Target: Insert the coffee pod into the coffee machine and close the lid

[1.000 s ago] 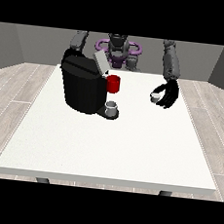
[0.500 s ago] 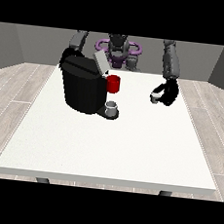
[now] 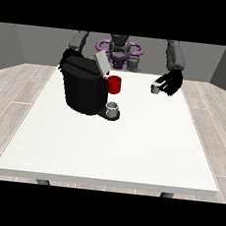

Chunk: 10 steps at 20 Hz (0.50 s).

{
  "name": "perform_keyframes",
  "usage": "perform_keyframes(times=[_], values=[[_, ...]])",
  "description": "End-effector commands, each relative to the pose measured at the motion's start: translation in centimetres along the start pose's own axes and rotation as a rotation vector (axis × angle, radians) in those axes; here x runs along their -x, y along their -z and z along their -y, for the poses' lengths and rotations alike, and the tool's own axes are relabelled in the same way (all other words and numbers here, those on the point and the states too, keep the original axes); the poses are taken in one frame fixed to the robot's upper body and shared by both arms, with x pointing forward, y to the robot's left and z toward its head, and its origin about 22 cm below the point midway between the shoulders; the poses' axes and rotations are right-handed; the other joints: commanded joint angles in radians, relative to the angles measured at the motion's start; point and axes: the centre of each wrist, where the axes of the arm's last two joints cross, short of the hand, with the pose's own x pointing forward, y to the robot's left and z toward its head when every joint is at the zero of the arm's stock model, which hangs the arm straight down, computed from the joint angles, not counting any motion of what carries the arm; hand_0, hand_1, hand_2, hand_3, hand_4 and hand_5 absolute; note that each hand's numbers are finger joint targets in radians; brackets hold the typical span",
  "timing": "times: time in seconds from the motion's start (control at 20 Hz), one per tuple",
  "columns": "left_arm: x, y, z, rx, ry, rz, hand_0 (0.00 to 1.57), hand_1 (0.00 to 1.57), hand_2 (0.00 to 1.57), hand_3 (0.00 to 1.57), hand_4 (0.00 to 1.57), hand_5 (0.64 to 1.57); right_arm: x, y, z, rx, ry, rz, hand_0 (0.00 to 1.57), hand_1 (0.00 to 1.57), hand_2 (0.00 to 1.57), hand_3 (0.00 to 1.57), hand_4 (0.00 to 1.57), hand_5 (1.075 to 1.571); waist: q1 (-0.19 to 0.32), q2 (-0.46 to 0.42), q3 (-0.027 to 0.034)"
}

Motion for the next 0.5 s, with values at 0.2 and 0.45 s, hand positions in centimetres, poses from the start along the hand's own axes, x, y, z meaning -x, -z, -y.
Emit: perform_keyframes(times=[0.2,0.45], values=[[-5.1,3.0,-2.2,0.035,0.019,0.100,1.25,1.25,1.33,1.29,0.57,1.571,1.6,-0.2,-0.5,-0.011,0.009,-0.031,0.00,0.00,0.00,0.00,0.47,1.571,-0.007,-0.061,0.0003],[-7.8,4.6,-4.0,-0.021,-0.013,0.096,1.25,1.25,1.33,1.28,0.54,1.571,-0.7,1.4,-1.4,-0.066,0.003,0.009,0.00,0.00,0.00,0.00,0.48,1.571,-0.053,-0.025,-0.0002]])
